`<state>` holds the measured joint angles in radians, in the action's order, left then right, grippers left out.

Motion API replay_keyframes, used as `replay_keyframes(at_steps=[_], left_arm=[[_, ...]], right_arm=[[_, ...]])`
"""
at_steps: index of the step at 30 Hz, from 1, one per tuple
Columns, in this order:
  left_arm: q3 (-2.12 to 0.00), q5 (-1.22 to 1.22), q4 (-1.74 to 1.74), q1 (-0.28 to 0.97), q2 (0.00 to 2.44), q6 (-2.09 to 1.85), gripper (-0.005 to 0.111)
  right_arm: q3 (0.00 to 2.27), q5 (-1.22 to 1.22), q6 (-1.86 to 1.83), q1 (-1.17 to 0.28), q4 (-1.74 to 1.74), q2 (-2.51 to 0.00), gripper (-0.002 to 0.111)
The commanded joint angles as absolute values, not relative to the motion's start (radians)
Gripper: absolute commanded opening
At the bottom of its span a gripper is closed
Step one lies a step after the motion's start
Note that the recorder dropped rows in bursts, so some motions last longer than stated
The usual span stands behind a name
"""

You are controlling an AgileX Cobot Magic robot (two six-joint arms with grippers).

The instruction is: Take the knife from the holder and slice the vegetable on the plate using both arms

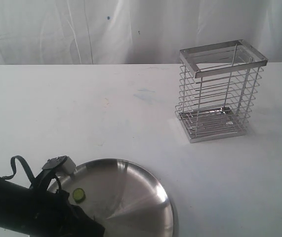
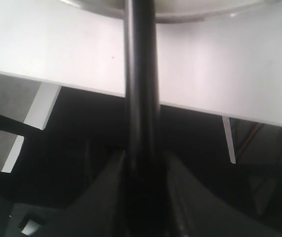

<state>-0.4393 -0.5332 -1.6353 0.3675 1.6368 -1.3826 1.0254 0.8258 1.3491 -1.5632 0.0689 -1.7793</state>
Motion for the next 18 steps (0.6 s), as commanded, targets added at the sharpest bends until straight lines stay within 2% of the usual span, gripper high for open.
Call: replay_keyframes(at_steps=[1, 18], left_arm=[[-0.430, -0.538, -1.667, 0.372, 1.685, -1.416, 0.000], [-0.430, -0.521, -1.744, 0.372, 1.722, -1.497, 0.000]], right_arm=[[1.022, 0.827, 1.346, -1.564, 0.086, -1.770, 0.000], [0.913, 0.804, 1.346, -1.564, 0.018, -1.770, 0.000]])
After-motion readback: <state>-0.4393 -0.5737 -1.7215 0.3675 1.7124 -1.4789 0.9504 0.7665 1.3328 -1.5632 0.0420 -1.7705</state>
